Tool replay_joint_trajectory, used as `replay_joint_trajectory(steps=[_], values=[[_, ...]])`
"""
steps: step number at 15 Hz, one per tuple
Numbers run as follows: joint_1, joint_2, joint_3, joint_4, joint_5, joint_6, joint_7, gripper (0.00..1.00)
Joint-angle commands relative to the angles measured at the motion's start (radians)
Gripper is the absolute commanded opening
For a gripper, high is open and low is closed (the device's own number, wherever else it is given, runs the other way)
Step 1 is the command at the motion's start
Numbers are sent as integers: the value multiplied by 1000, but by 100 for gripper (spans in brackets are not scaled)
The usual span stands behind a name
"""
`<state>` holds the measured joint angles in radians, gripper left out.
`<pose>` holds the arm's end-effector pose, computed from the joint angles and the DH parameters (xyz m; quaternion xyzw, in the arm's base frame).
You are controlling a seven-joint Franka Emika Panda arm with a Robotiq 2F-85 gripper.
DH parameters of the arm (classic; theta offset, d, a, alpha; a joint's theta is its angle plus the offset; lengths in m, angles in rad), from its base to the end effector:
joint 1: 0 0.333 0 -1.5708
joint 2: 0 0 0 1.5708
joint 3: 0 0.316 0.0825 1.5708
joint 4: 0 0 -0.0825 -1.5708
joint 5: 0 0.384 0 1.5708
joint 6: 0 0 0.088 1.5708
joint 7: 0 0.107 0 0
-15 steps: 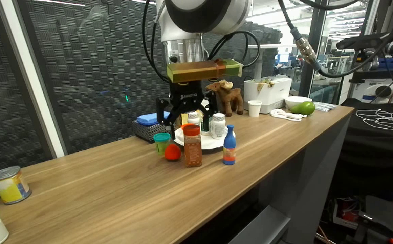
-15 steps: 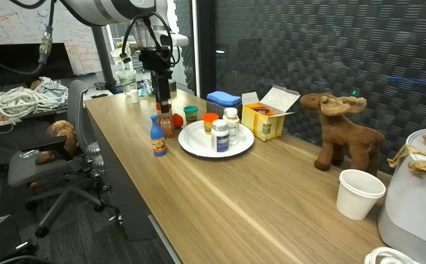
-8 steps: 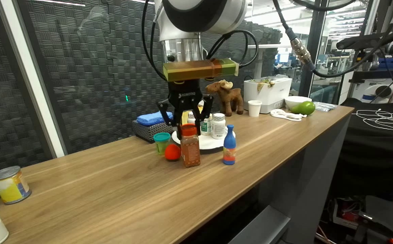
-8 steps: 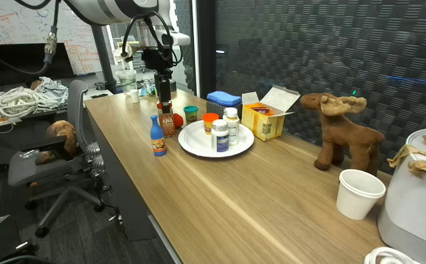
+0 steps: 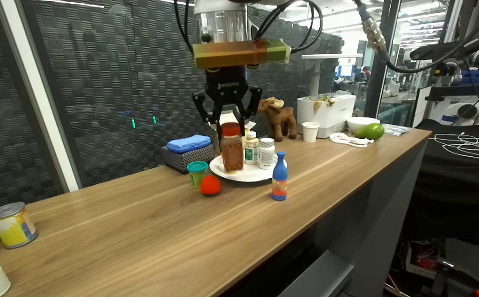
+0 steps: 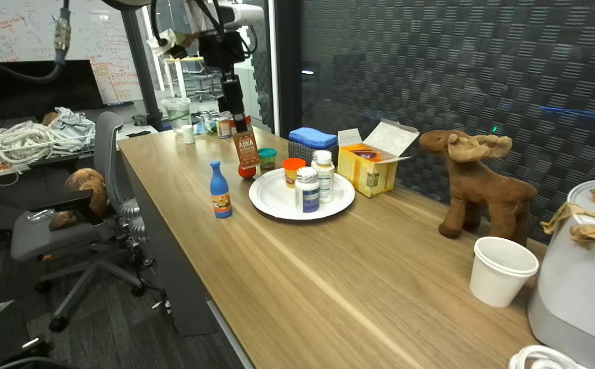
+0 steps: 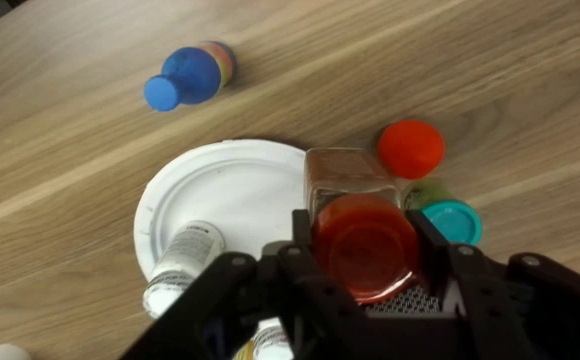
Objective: Put all the items surrounding the plate on to the plate.
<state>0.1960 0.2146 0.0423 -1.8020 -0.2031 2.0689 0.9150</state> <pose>0.6090 0.1356 0.4318 0.9536 -0.2873 0.0688 0.0576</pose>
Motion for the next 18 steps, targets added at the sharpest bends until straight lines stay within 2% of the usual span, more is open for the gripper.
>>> replay_joint_trajectory(steps=[1,10,14,18], values=[[-5,-53,-14,-1,-65,-23,91,24],[-100,41,-36,9,55,22,-14,24],[-120,88,-42,30,109,38,-63,24],[-114,131,-62,83,94,28,-61,24]])
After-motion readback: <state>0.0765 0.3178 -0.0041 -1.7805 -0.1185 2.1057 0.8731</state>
